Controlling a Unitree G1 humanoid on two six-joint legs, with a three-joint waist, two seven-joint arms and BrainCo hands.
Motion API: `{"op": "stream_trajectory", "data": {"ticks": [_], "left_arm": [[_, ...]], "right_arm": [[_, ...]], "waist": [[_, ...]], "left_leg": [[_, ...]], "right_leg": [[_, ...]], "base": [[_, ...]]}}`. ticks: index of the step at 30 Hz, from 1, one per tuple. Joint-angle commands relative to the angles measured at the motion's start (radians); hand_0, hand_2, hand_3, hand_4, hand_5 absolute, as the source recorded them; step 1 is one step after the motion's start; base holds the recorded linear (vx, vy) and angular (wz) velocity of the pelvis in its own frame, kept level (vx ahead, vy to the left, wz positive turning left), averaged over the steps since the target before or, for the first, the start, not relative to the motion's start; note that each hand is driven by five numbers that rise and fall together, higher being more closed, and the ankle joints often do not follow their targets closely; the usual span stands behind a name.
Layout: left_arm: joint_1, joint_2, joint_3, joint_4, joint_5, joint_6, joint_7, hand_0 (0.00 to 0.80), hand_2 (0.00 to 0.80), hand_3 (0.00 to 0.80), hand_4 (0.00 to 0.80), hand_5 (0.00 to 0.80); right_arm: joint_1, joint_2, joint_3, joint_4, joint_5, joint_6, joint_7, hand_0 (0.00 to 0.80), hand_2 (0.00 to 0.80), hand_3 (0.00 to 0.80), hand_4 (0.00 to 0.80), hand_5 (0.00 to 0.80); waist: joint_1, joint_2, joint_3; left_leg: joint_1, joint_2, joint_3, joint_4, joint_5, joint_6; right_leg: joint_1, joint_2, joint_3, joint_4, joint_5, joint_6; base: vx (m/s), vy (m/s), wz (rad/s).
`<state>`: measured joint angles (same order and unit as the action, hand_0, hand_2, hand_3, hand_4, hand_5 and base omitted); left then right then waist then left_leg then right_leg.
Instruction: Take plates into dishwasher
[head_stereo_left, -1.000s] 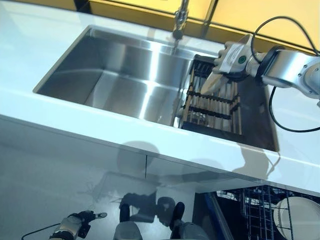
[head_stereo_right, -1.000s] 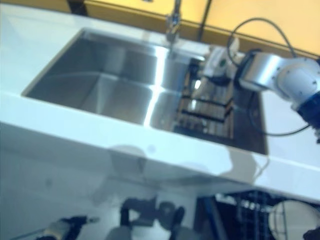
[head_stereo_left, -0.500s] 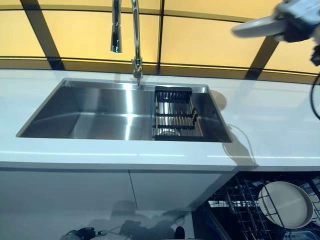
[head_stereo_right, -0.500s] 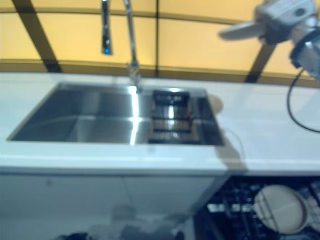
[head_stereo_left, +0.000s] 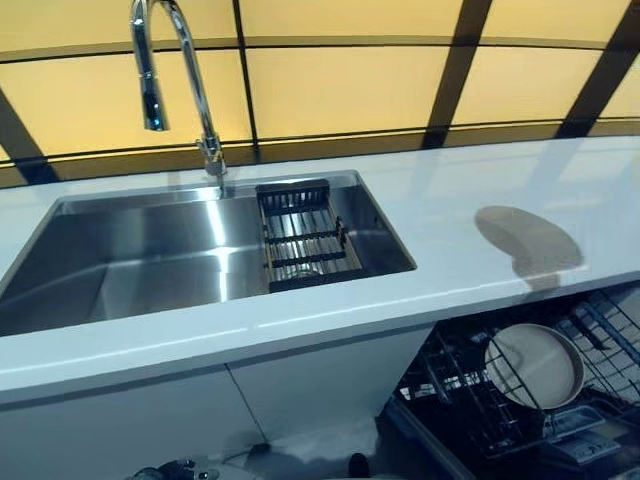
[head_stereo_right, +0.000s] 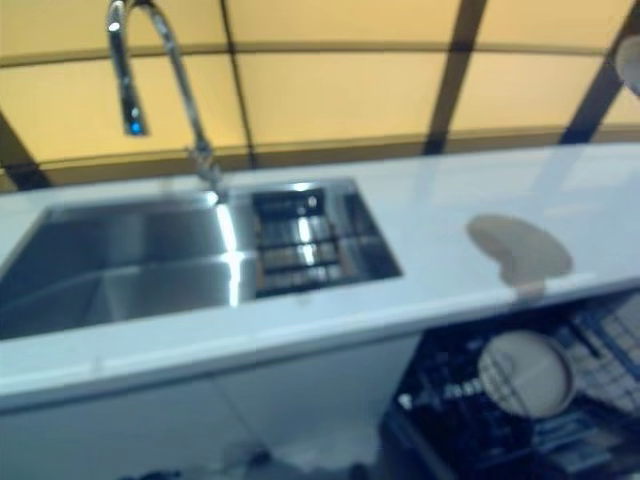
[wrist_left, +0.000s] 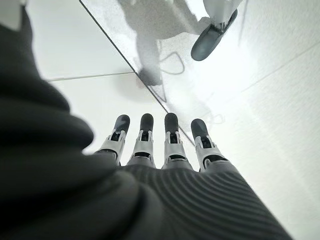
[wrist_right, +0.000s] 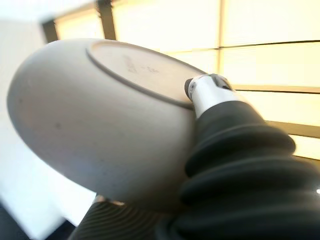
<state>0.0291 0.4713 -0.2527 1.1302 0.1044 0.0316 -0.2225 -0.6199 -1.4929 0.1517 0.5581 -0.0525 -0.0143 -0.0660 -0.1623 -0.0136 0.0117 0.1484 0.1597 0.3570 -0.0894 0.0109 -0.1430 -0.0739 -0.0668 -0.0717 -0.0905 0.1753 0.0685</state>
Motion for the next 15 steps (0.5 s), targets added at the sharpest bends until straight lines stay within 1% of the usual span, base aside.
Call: {"op": "stream_trajectory", "data": {"ticks": [1,6,9,10,13,15], "left_arm": [[-0.049,0.061,0.02,0.045,0.027,-0.031,-0.006,0.0,0.0,0.0,0.0,0.0],[-0.059,0.059,0.018,0.042,0.01,-0.029,0.0,0.0,0.0,0.0,0.0,0.0],[-0.073,0.059,0.017,0.042,-0.004,-0.018,0.001,0.0,0.0,0.0,0.0,0.0],[-0.079,0.059,0.015,0.041,-0.008,-0.013,0.003,0.0,0.0,0.0,0.0,0.0],[-0.098,0.062,0.012,0.042,-0.015,-0.003,0.0,0.0,0.0,0.0,0.0,0.0],[-0.105,0.064,0.007,0.041,-0.02,0.002,0.002,0.0,0.0,0.0,0.0,0.0]], "right_arm": [[0.022,0.012,-0.145,0.005,0.142,0.052,0.014,0.8,0.8,0.8,0.8,0.8],[0.204,0.061,-0.313,0.023,0.255,0.109,0.107,0.8,0.8,0.8,0.8,0.8],[0.297,0.095,-0.388,0.039,0.3,0.121,0.158,0.8,0.8,0.8,0.8,0.8],[0.32,0.109,-0.404,0.044,0.328,0.142,0.177,0.8,0.8,0.8,0.8,0.8],[0.368,0.151,-0.438,0.058,0.371,0.166,0.227,0.8,0.8,0.8,0.8,0.8],[0.381,0.172,-0.442,0.063,0.405,0.186,0.255,0.8,0.8,0.8,0.8,0.8]], "waist": [[-0.025,-0.053,0.031],[-0.061,-0.05,0.039],[-0.08,-0.047,0.045],[-0.086,-0.045,0.048],[-0.097,-0.042,0.059],[-0.104,-0.039,0.066]], "left_leg": [[0.027,0.023,-0.024,0.002,-0.011,0.015],[0.047,0.027,0.009,0.002,-0.021,0.016],[0.055,0.029,0.028,0.002,-0.024,0.018],[0.056,0.029,0.034,0.002,-0.025,0.018],[0.058,0.031,0.047,0.002,-0.026,0.017],[0.058,0.03,0.053,0.002,-0.027,0.017]], "right_leg": [[0.092,-0.032,0.051,0.003,-0.095,0.098],[0.078,-0.025,0.08,0.003,-0.087,0.096],[0.071,-0.022,0.092,0.003,-0.083,0.094],[0.067,-0.022,0.095,0.003,-0.081,0.094],[0.056,-0.025,0.099,0.003,-0.074,0.095],[0.051,-0.027,0.101,0.003,-0.07,0.095]], "base": [[0.003,-0.019,-0.15],[0.015,-0.018,-0.2],[0.012,-0.018,-0.24],[-0.008,-0.022,-0.3],[-0.021,-0.023,-0.14],[-0.022,-0.017,-0.1]]}}
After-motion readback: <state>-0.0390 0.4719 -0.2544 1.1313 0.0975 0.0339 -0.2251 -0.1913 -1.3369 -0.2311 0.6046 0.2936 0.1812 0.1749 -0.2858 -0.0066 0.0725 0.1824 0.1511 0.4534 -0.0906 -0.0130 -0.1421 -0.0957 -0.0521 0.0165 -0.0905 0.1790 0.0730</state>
